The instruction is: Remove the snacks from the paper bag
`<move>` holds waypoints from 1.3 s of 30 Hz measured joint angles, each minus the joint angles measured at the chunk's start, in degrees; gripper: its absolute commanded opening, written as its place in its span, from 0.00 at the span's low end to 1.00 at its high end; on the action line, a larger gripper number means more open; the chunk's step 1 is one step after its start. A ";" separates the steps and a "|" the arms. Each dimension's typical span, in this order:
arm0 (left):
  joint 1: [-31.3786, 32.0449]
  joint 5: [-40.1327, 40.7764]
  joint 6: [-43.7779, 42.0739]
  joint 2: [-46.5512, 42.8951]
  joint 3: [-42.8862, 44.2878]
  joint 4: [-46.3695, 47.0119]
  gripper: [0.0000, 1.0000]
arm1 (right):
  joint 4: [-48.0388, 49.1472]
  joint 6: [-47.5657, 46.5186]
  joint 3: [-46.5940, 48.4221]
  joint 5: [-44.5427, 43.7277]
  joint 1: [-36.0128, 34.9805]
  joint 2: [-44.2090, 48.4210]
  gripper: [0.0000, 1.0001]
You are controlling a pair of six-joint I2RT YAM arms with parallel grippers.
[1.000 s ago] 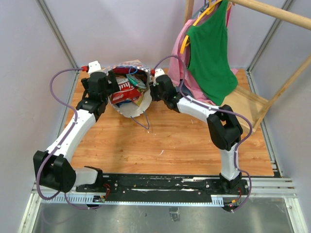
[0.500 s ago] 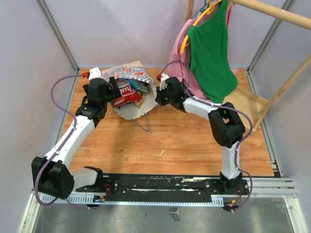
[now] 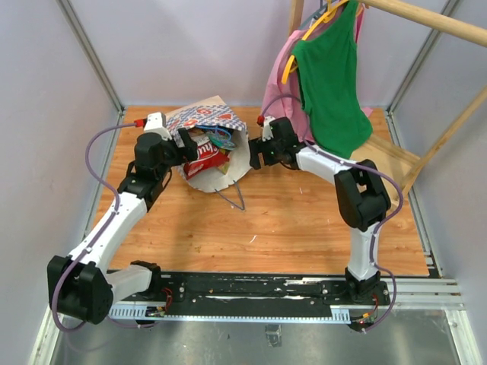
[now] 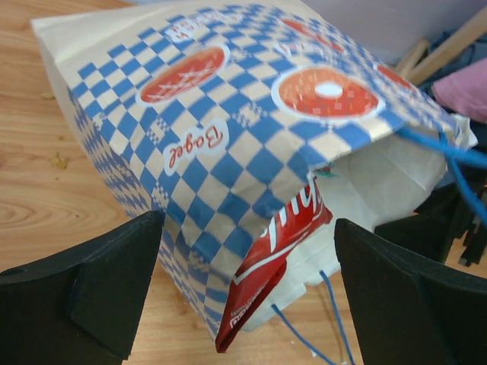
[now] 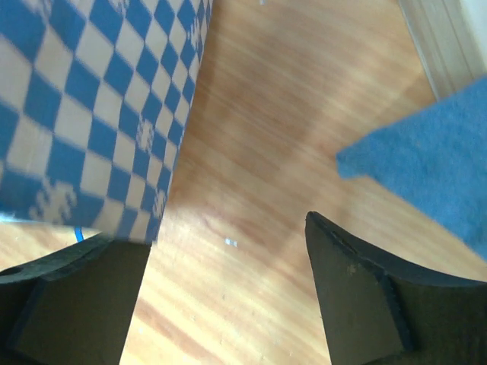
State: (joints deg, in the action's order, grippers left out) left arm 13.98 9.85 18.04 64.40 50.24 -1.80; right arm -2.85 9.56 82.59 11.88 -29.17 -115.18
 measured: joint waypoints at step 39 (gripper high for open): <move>4.98 11.72 1.16 6.05 -6.67 4.42 0.46 | 8.55 -0.26 0.20 2.64 -2.73 2.14 0.61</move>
State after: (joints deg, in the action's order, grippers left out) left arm 18.96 21.56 19.20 70.46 43.57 2.61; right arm 5.69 9.30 82.78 14.52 -31.90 -113.03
